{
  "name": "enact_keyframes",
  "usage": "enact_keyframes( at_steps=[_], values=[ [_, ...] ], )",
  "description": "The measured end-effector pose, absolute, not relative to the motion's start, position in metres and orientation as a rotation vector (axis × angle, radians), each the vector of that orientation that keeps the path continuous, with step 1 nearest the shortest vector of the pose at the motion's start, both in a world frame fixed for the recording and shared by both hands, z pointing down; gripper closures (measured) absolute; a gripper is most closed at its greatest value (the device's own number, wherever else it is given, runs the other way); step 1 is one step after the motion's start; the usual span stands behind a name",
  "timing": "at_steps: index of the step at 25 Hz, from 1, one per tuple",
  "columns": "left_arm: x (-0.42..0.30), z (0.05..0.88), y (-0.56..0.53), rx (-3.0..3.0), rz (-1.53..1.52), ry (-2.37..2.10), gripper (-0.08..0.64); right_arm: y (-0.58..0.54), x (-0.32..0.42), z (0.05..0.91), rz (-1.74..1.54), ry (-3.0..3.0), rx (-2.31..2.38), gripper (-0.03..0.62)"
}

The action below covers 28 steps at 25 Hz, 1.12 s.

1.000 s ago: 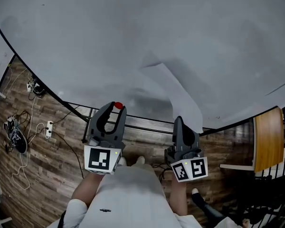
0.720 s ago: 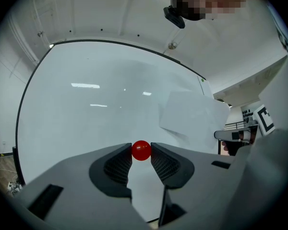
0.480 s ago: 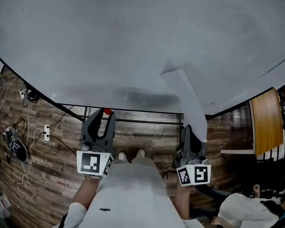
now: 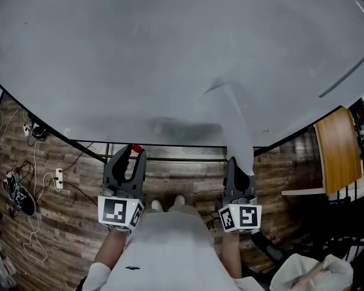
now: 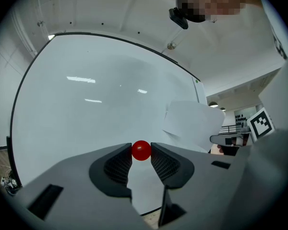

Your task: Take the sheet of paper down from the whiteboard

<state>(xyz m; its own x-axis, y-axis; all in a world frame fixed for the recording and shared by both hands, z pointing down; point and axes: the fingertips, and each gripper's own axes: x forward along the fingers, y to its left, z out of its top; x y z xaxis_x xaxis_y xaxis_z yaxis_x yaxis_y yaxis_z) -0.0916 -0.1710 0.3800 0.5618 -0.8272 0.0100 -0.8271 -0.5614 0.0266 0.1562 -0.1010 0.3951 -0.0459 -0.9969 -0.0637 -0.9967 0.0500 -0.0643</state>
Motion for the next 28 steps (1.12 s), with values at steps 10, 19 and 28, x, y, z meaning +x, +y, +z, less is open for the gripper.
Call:
enact_keyframes(
  at_steps=[10, 19, 28],
  values=[
    [-0.088, 0.38, -0.172, 2.754, -0.003, -1.463, 0.434, -0.115, 0.156, 0.385, 0.037, 2.216, -2.098, 0.583],
    [-0.085, 0.377, -0.17, 2.755, 0.001, -1.467, 0.434, -0.122, 0.154, 0.38, 0.057, 2.243, -2.073, 0.583],
    [-0.077, 0.375, -0.169, 2.759, 0.009, -1.47, 0.434, -0.123, 0.157, 0.38, 0.054, 2.251, -2.06, 0.583]
  ],
)
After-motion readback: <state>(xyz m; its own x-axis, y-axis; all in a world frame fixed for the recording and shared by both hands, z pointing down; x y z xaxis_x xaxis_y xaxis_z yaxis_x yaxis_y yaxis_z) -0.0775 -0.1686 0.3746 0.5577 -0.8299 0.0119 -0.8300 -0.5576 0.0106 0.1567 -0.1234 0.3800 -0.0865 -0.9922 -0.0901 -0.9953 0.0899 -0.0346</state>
